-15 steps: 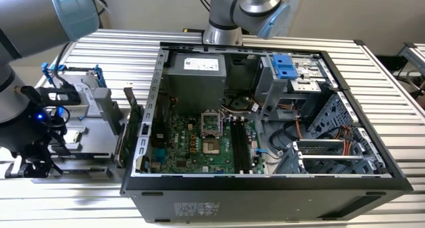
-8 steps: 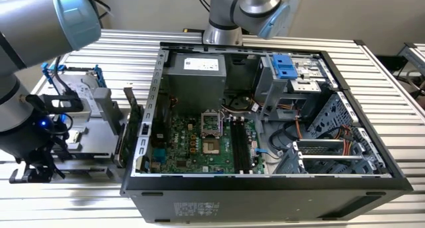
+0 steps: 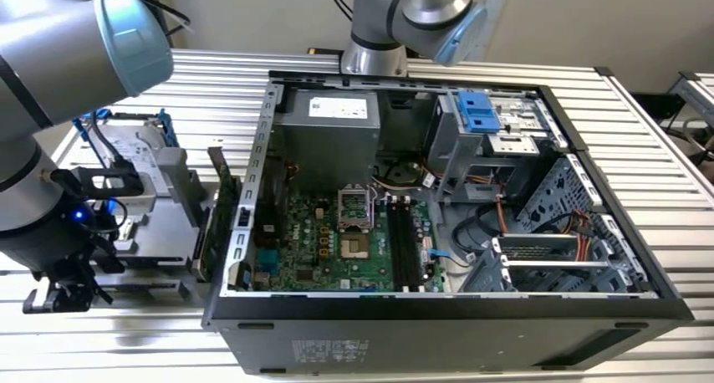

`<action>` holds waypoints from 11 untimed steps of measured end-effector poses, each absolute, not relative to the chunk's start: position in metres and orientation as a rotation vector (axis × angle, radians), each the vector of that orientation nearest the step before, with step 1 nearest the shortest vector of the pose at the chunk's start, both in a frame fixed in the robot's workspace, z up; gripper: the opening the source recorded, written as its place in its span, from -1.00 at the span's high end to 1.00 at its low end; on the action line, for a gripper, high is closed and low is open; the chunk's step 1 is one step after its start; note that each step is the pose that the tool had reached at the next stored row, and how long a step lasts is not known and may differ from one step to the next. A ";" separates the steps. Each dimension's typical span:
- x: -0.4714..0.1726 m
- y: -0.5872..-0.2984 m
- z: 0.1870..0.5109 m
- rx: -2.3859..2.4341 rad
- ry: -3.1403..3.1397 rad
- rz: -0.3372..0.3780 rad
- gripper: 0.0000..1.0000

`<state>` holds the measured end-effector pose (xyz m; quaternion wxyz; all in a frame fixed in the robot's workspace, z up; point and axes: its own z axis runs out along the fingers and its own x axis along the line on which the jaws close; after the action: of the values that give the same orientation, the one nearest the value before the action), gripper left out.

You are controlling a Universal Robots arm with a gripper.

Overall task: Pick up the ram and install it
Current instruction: 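Pick up the ram and move it above insertion slot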

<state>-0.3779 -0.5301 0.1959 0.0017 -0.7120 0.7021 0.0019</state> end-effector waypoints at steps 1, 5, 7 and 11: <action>-0.378 -0.530 0.196 -2.235 2.204 0.006 -1.00; -0.378 -0.530 0.196 -2.234 2.203 0.006 -1.00; -0.378 -0.530 0.196 -2.236 2.204 0.008 -1.00; -0.379 -0.530 0.195 -2.241 2.203 0.013 -1.00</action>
<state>-0.3786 -0.5300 0.1955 -0.0004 -0.7132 0.7010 0.0041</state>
